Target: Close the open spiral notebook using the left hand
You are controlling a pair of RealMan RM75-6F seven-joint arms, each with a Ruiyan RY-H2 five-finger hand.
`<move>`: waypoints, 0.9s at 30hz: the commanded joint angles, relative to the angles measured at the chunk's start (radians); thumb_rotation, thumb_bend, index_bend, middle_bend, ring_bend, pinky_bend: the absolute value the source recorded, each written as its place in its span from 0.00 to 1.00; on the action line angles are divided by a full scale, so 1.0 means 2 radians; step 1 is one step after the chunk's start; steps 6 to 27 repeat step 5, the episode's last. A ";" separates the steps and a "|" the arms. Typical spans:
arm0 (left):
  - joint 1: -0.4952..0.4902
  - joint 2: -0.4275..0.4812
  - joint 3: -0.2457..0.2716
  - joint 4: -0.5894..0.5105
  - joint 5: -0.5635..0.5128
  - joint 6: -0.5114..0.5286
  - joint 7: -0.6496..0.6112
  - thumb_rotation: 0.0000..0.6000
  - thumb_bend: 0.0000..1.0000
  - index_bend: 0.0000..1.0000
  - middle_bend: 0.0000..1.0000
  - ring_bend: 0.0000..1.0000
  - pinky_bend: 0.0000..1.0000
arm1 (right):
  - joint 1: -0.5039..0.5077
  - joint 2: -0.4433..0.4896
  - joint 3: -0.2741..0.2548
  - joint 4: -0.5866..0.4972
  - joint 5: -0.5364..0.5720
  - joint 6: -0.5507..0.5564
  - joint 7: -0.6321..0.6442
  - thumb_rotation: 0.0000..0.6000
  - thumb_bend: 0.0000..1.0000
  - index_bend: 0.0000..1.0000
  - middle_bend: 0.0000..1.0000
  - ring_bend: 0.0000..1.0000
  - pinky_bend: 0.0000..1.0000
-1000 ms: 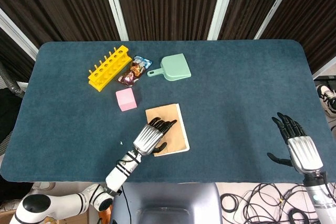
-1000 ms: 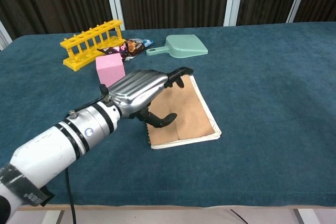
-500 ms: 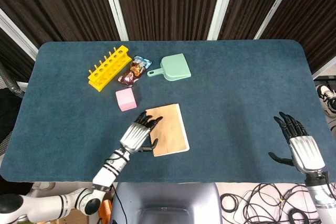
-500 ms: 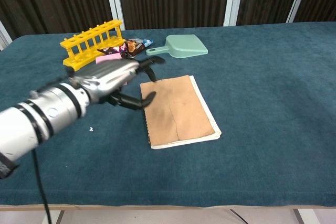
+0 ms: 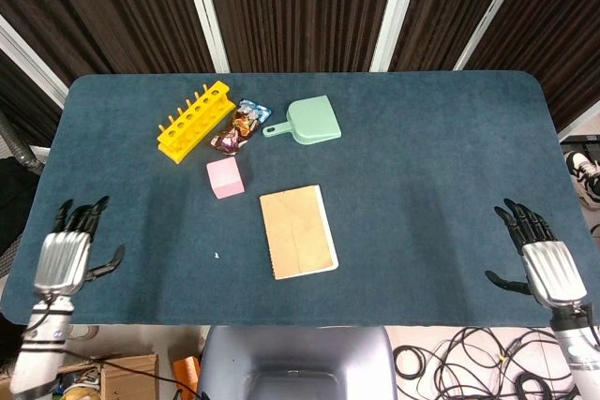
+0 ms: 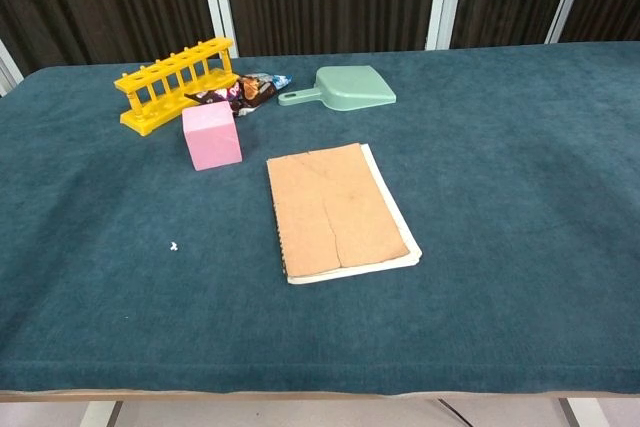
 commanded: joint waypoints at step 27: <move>0.077 0.035 0.050 0.000 0.045 0.070 -0.026 1.00 0.36 0.12 0.20 0.13 0.06 | 0.002 -0.007 0.001 0.002 0.001 -0.005 -0.007 1.00 0.03 0.00 0.00 0.00 0.10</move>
